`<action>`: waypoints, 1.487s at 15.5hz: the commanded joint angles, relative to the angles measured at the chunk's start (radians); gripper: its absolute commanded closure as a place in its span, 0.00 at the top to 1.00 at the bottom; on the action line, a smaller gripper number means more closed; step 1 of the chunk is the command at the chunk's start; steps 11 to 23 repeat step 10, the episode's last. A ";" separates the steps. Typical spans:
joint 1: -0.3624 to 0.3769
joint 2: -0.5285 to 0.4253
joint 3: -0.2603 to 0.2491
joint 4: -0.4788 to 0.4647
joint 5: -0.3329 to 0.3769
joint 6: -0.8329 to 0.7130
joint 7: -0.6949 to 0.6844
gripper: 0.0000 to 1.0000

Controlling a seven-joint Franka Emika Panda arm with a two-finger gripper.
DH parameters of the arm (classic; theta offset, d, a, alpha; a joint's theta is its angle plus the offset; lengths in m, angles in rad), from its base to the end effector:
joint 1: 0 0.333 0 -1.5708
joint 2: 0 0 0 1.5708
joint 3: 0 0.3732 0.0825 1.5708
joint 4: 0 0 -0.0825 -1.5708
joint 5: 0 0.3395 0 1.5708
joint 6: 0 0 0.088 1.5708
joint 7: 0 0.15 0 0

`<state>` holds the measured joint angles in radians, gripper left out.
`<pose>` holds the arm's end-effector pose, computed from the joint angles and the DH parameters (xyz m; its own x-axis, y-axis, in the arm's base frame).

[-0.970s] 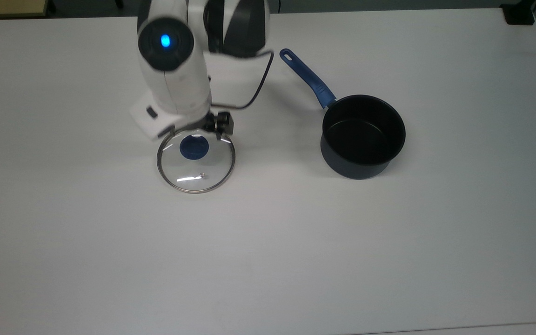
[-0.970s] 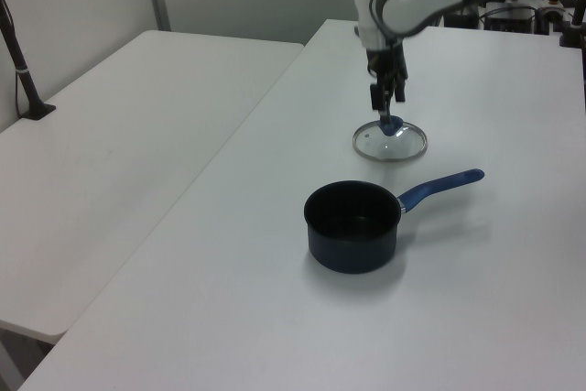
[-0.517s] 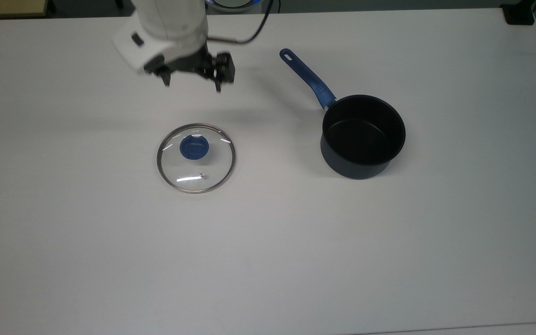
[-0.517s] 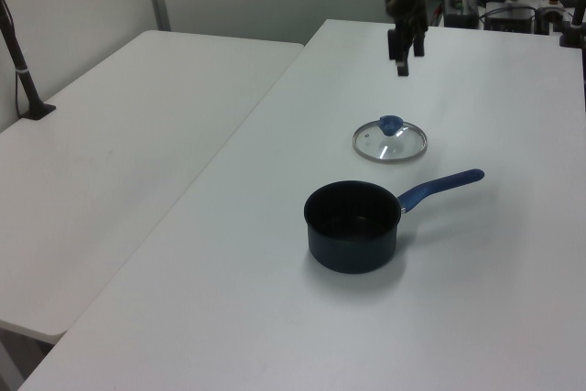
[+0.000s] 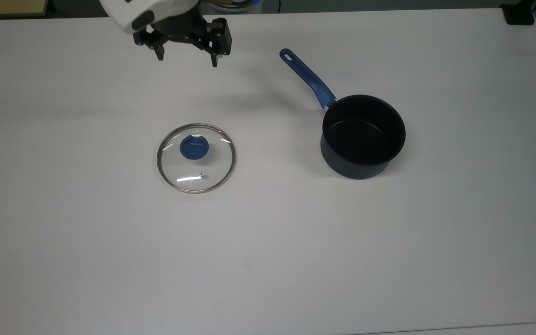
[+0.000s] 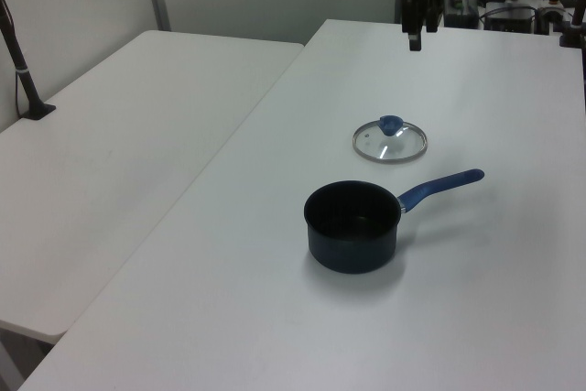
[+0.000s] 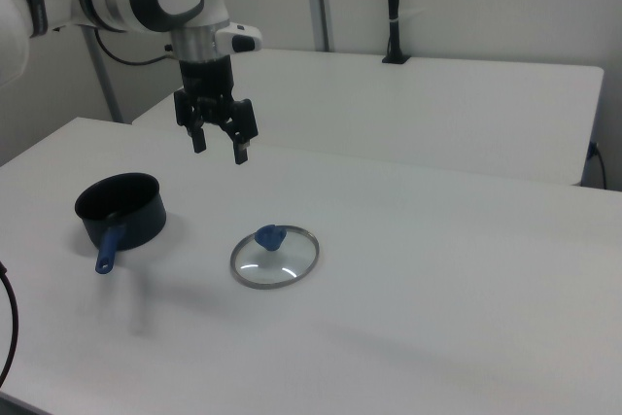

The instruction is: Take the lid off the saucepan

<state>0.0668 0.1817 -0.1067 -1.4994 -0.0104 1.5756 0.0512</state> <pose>0.5663 -0.0186 0.5719 0.9906 -0.0910 -0.1026 -0.0878 -0.9955 0.0349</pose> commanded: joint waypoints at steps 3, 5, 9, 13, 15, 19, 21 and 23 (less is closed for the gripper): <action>-0.001 -0.036 -0.004 -0.007 -0.013 -0.074 0.024 1.00; -0.004 -0.039 -0.008 -0.005 -0.011 -0.074 0.024 1.00; -0.016 -0.041 -0.010 0.011 -0.010 -0.077 0.024 1.00; -0.022 -0.044 -0.010 0.011 -0.008 -0.077 0.024 1.00; -0.022 -0.044 -0.010 0.011 -0.008 -0.077 0.024 1.00; -0.022 -0.044 -0.010 0.011 -0.008 -0.077 0.024 1.00; -0.022 -0.044 -0.010 0.011 -0.008 -0.077 0.024 1.00; -0.022 -0.044 -0.010 0.011 -0.008 -0.077 0.024 1.00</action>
